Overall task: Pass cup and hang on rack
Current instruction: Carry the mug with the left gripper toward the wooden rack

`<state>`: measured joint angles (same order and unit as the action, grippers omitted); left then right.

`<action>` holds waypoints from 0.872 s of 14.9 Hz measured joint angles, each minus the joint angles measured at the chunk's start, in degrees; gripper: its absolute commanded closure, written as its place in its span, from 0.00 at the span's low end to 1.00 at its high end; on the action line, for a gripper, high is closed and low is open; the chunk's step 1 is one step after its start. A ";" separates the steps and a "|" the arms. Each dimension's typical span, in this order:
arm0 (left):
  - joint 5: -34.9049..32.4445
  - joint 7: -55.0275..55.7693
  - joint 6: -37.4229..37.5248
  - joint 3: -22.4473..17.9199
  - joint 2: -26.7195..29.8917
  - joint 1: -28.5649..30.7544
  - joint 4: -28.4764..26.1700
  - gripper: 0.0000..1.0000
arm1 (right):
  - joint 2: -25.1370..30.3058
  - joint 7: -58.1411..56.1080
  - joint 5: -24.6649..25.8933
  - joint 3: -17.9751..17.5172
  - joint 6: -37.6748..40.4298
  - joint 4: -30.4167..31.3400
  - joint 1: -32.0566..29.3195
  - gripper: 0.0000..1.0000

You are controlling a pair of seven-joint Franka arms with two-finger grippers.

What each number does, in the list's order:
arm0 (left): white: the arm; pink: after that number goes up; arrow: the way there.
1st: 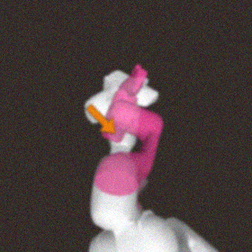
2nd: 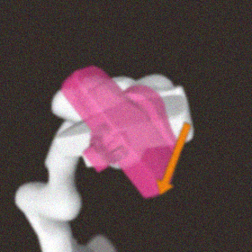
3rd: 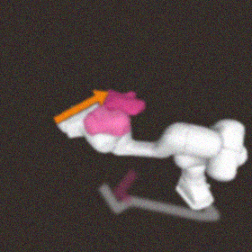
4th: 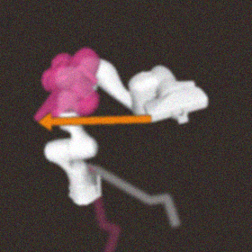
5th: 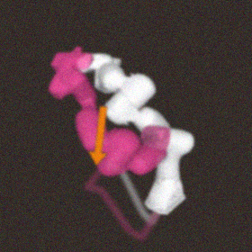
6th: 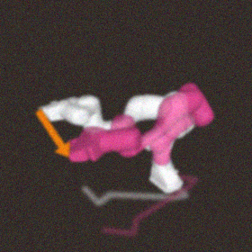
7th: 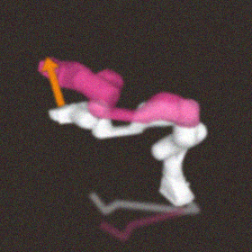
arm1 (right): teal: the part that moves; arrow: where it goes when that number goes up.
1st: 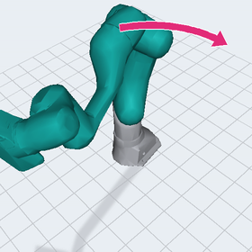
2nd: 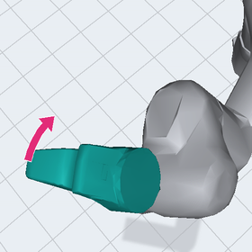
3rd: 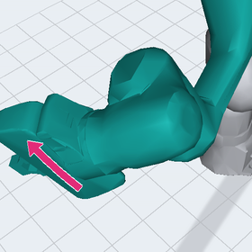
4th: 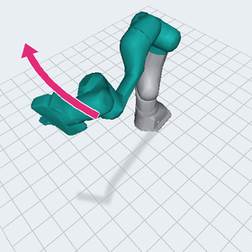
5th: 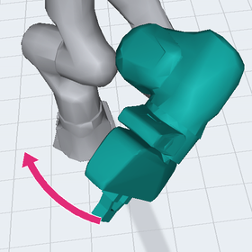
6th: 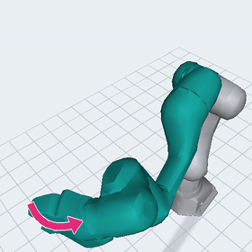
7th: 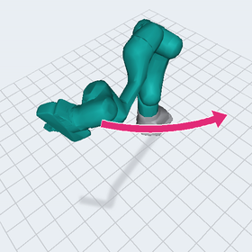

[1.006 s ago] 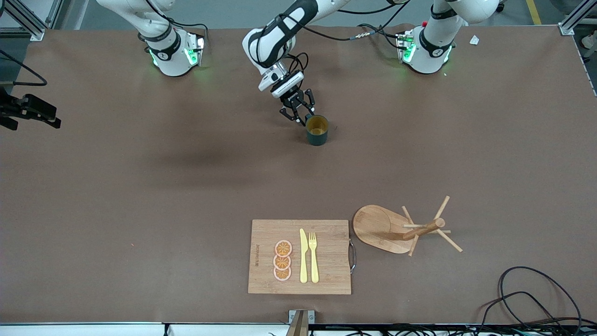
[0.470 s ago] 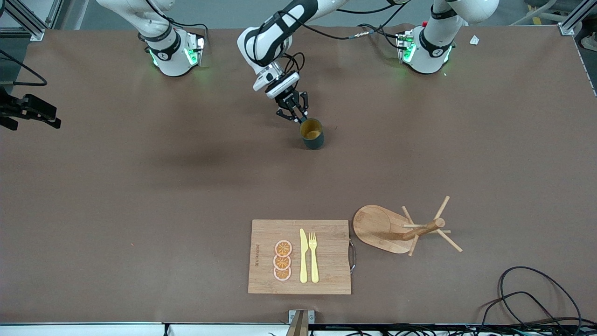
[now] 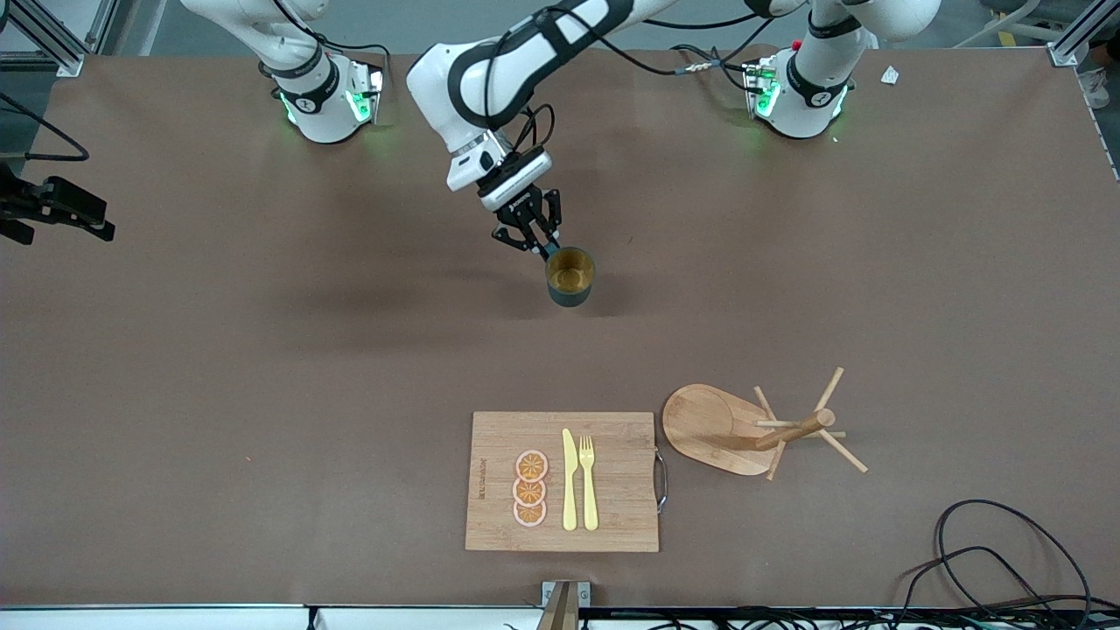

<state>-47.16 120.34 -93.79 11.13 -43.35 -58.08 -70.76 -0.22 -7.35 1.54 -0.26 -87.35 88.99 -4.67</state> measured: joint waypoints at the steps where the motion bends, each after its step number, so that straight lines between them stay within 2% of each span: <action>1: 3.00 -1.21 -1.66 0.00 1.53 1.92 1.00 1.00 | 0.00 0.00 0.00 -0.03 0.00 0.00 0.00 0.00; 8: 27.98 -14.38 -8.83 0.01 13.65 18.92 2.00 1.00 | 0.00 0.48 -0.03 -0.02 0.00 -0.13 -0.01 0.00; 13: 46.30 -24.77 -11.00 -0.01 15.50 30.94 1.86 1.00 | 0.00 0.53 -0.05 -0.09 0.04 -0.24 -0.01 0.00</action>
<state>-0.86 95.57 -104.79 11.12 -27.86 -27.14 -68.90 -0.22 -6.82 1.50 -0.34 -87.31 88.75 -4.68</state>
